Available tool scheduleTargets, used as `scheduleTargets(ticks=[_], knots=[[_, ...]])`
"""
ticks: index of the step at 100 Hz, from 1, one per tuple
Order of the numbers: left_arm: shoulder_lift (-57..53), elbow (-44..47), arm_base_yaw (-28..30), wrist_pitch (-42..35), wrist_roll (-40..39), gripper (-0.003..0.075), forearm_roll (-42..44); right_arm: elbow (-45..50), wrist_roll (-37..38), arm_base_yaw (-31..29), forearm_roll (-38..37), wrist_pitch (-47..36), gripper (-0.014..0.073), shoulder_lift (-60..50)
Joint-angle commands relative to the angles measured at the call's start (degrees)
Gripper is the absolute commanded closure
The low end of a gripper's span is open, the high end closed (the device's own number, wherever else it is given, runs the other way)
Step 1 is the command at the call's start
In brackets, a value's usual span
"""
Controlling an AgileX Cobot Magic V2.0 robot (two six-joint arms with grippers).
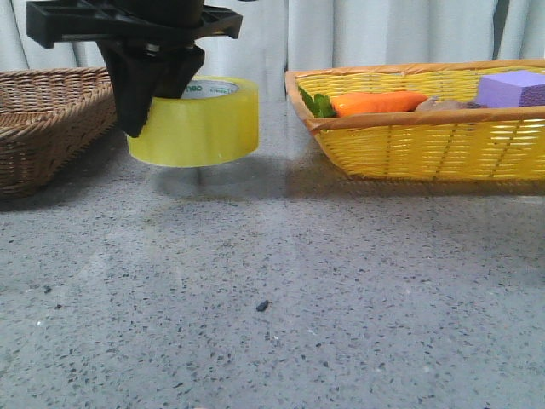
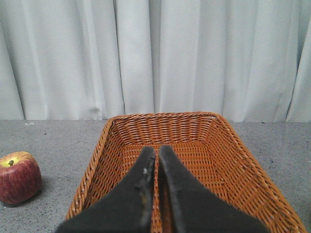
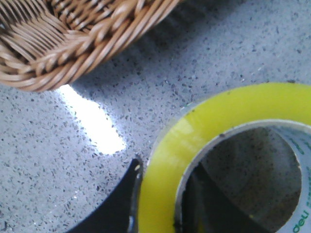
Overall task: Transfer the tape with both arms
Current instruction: 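Lift the tape roll out and set it on the table between baskets, then open the right gripper and withdraw it from the tape roll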
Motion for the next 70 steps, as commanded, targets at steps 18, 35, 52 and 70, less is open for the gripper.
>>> scheduleTargets(ticks=[18,35,52,70], knots=[[0.49,-2.13,-0.49,-4.67,-0.53,0.0741,-0.45,-2.06,-0.8,-0.16,-0.49,-3.32,0.0385,-3.89],[0.49,-2.13,-0.49,-4.55,-0.53,0.0741,-0.45,-2.06,-0.8,-0.16,-0.49,-3.32,0.0312,-3.89],[0.49,-2.64,-0.49,-4.22,-0.53,0.0741,0.29,-3.82,-0.8,-0.37,-0.98,-1.85,0.0314,-4.7],[0.62,-5.84,-2.23,-0.64,-0.53,0.074,3.75,-6.45,-0.8,-0.76,-3.73,-0.39,0.0323,-8.47]])
